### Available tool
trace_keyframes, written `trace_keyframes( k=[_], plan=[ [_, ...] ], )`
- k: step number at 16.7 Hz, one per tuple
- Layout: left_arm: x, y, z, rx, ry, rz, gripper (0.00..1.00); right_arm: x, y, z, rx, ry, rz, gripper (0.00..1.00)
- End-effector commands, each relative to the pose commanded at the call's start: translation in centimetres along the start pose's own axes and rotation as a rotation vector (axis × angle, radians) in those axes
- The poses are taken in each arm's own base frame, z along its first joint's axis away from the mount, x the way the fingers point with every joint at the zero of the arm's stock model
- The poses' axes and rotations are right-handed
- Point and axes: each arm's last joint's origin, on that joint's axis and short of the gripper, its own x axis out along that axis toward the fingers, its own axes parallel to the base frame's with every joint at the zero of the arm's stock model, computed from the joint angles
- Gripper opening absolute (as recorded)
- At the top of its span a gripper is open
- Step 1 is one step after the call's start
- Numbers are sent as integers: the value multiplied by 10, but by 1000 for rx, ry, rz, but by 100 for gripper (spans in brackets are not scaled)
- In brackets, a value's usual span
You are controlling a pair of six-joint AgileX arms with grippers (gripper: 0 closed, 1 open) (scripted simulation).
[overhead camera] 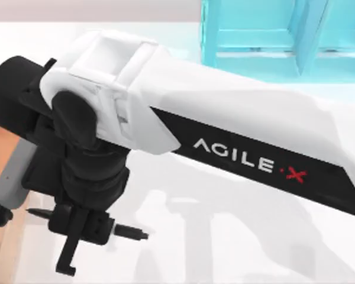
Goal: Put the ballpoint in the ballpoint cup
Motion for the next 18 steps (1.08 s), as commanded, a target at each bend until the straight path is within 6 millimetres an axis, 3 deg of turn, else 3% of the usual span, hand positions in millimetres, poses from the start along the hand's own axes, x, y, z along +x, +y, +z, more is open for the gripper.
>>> trace_keyframes(
  k=[3, 5, 9, 13, 18],
  plan=[
    [0, 0, 0, 0, 0, 0, 100, 0, -5, -1, 2, -6, 8, 0],
    [0, 0, 0, 0, 0, 0, 100, 4, -19, -6, -9, -13, 44, 0],
    [0, 0, 0, 0, 0, 0, 100, 18, -77, -34, -27, -64, 187, 0],
    [0, 0, 0, 0, 0, 0, 100, 32, -154, -95, -25, -229, 364, 0],
    [0, 0, 0, 0, 0, 0, 100, 41, -230, -207, -2, -632, 478, 0]
  ],
)
